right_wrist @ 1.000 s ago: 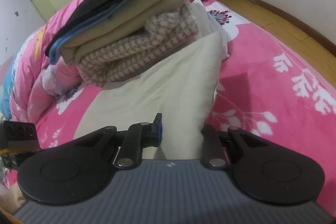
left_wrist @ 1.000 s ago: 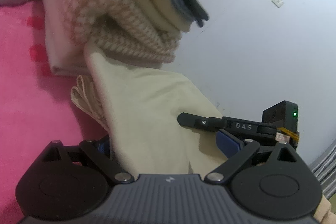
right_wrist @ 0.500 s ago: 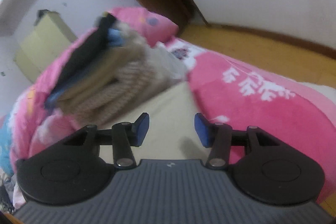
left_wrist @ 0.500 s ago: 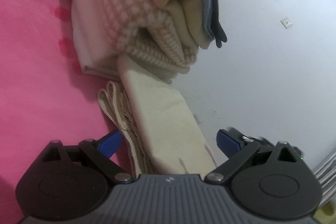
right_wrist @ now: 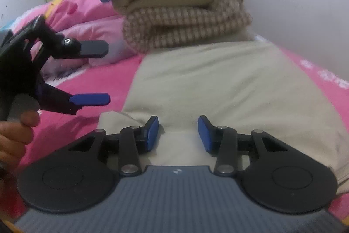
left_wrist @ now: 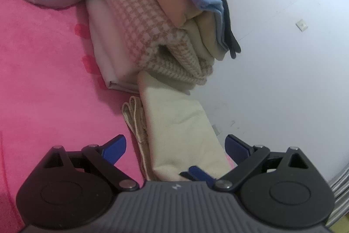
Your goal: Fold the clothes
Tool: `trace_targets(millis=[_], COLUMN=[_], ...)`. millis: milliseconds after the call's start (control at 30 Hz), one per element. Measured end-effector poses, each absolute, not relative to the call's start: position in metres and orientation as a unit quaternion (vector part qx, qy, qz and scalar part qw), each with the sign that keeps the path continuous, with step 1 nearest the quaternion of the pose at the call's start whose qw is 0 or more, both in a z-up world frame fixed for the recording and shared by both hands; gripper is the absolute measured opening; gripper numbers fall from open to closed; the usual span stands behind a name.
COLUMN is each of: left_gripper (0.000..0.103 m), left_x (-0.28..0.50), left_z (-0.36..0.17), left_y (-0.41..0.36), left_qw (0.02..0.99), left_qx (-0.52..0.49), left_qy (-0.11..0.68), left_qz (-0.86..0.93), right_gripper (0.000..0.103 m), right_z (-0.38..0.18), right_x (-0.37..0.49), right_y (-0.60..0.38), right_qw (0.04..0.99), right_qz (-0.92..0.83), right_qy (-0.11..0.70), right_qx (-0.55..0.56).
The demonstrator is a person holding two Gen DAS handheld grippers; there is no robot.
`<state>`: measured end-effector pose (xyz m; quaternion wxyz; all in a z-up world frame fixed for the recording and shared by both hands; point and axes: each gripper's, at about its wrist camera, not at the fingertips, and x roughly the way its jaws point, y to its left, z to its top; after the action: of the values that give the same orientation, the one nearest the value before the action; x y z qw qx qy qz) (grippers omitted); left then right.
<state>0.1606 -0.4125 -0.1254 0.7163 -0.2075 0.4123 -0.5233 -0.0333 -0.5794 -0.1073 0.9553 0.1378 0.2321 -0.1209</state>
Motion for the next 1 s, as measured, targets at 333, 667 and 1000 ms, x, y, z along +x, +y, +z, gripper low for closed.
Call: trace_targets(millis=[333,667,1000], left_gripper=[0.097,0.097,0.097], left_x=[0.154,0.159,0.130], left_z=[-0.130,-0.129,-0.125], left_y=[-0.420,-0.416,-0.438], left_qw=[0.737,0.736,0.747], left_qx=[-0.167,-0.180,-0.101], left_qy=[0.421,0.418,0.392], left_qz=[-0.502,-0.502,-0.527], right_gripper=[0.034,0.035,0.035], right_z=[-0.037,-0.066,-0.048], right_x=[0.040,0.111,-0.050], right_y=[-0.603,-0.623,-0.658], right_qw=[0.956,0.921,0.915], right_qz=[-0.094,-0.090,-0.272], right_qy=[0.238,0.345,0.215], right_qx=[0.147,0.156,0.208])
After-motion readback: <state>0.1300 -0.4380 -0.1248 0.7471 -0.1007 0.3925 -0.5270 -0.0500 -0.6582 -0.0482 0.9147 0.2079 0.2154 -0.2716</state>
